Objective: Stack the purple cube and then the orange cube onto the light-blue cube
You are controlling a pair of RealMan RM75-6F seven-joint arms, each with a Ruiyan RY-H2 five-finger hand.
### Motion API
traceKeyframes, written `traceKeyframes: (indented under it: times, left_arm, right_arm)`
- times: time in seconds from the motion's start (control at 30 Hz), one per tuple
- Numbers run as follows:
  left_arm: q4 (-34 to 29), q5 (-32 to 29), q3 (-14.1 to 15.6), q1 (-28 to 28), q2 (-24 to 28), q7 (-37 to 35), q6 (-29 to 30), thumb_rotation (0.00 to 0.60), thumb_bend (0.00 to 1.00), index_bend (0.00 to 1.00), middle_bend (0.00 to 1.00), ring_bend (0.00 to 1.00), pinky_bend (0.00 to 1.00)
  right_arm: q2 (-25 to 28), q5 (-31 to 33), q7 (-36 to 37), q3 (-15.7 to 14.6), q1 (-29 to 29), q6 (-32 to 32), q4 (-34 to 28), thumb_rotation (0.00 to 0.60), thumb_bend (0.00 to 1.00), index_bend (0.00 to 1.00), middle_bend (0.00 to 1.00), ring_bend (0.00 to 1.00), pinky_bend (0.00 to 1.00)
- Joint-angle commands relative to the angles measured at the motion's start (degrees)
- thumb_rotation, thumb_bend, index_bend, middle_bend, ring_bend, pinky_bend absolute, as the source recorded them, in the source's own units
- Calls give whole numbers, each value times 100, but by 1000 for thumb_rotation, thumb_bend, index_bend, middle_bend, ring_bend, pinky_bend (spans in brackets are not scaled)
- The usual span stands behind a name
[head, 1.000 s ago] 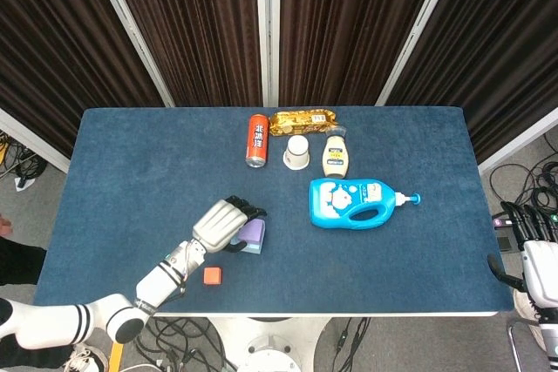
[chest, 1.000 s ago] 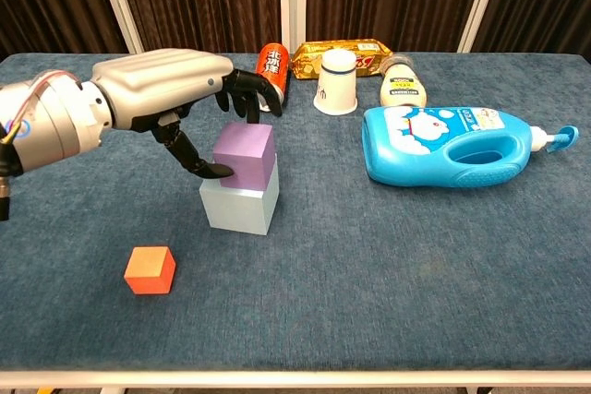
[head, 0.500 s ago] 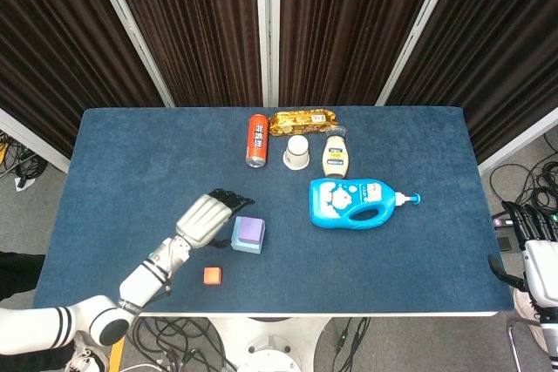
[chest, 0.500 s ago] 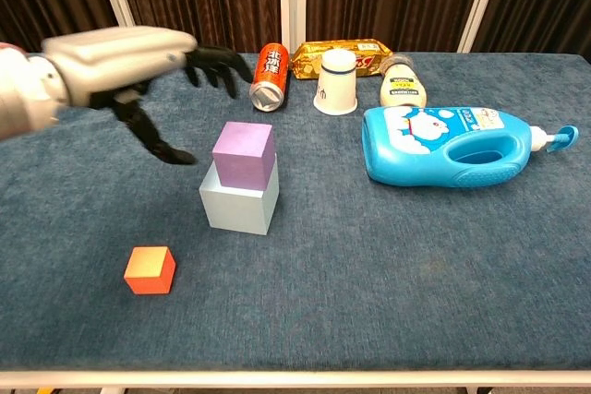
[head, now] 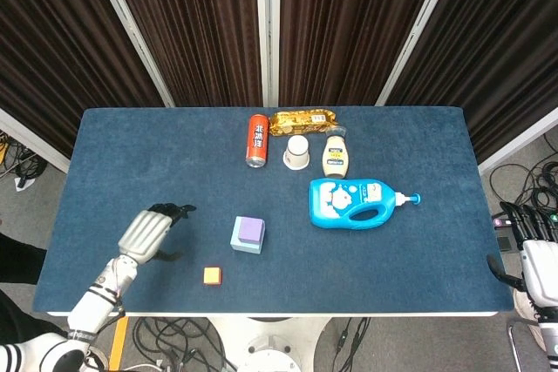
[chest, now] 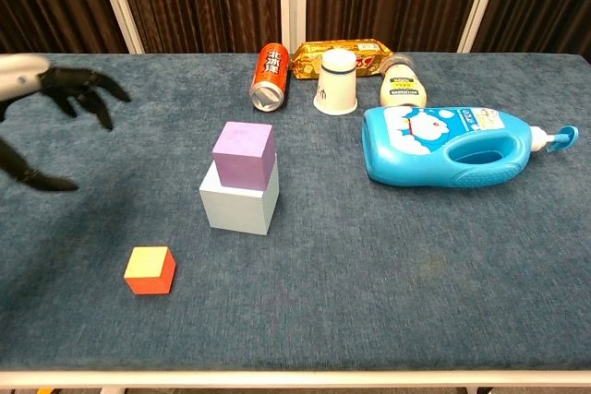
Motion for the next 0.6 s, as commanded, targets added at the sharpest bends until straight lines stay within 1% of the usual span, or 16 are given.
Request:
traceKeyframes:
  times: [0.03, 0.2, 0.43, 0.6]
  left_arm:
    - [-42, 108, 139, 170, -87, -177, 76, 600, 190, 240, 440, 263, 268]
    - [-65, 144, 131, 310, -340, -273, 154, 600, 191, 240, 453, 268, 271]
    - [73, 0, 119, 485, -966, -119, 178, 600, 191, 240, 461, 272, 271]
    - [203, -79, 142, 558, -1238, -6, 125, 600, 191, 240, 468, 275, 271]
  right_arm:
    - [-16, 5, -34, 1, 4, 1, -5, 600, 232, 39, 87, 0, 0]
    - [-25, 25, -59, -4, 14, -30, -5, 600, 232, 39, 87, 0, 0]
    - [-10, 38, -31, 3, 26, -50, -11, 600, 232, 39, 87, 0, 0]
    - [-5, 48, -37, 1, 41, -82, -13, 600, 233, 39, 87, 0, 0]
